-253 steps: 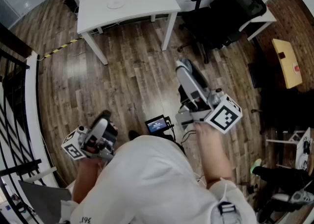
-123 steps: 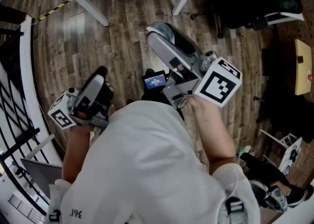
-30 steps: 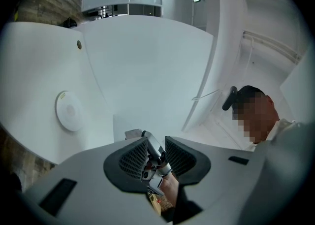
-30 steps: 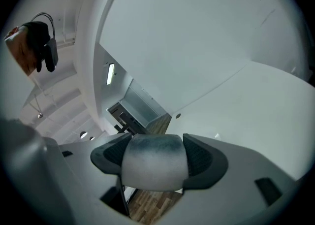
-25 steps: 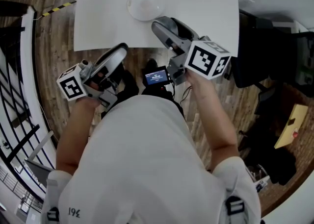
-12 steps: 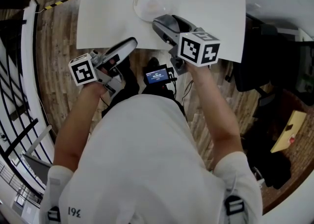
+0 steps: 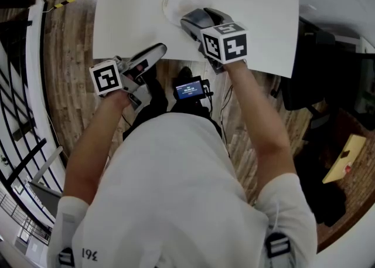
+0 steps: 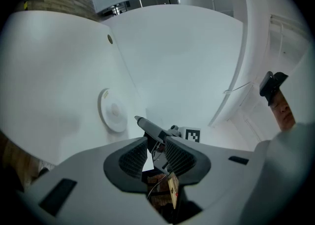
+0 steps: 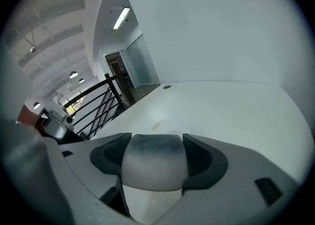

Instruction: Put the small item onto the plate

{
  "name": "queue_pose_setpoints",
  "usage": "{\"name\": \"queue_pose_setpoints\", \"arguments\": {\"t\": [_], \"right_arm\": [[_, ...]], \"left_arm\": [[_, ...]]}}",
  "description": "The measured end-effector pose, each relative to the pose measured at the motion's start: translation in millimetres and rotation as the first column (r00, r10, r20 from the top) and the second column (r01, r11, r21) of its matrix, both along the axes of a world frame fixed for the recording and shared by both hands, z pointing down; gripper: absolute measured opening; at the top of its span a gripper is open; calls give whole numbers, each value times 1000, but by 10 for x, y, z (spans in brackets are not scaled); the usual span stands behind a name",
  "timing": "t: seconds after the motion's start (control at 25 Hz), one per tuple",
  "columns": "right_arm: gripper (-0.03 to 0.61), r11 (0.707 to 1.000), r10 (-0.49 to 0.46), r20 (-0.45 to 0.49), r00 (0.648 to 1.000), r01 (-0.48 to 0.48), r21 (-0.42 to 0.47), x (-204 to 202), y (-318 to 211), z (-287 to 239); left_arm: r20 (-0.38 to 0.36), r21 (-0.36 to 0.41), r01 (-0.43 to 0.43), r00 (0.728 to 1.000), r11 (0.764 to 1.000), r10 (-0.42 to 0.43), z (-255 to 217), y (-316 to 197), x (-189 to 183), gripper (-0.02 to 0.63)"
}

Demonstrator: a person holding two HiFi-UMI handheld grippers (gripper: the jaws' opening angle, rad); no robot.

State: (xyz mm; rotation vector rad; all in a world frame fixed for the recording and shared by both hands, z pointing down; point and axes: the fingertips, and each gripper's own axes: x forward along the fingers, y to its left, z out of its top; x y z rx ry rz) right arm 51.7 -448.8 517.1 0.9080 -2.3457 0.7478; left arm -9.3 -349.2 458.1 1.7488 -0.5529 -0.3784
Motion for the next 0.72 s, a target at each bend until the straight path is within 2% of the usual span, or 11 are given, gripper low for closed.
{"name": "queue_pose_setpoints", "arguments": {"t": [0.16, 0.36, 0.6, 0.72], "right_arm": [[318, 999, -45, -95, 994, 47, 22, -26, -157, 198], [318, 991, -100, -224, 970, 116, 61, -120, -342, 385], [318, 981, -125, -298, 946, 163, 105, -329, -576, 486], [318, 982, -105, -330, 938, 149, 113, -384, -677, 564]], "left_arm": [[13, -13, -3, 1000, 1000, 3, 62, -60, 49, 110], [19, -31, 3, 1000, 1000, -2, 99, -71, 74, 110], [29, -47, 24, 999, 999, -22, 146, -38, 13, 110], [40, -56, 35, 999, 998, -33, 158, -11, -31, 110]]}}
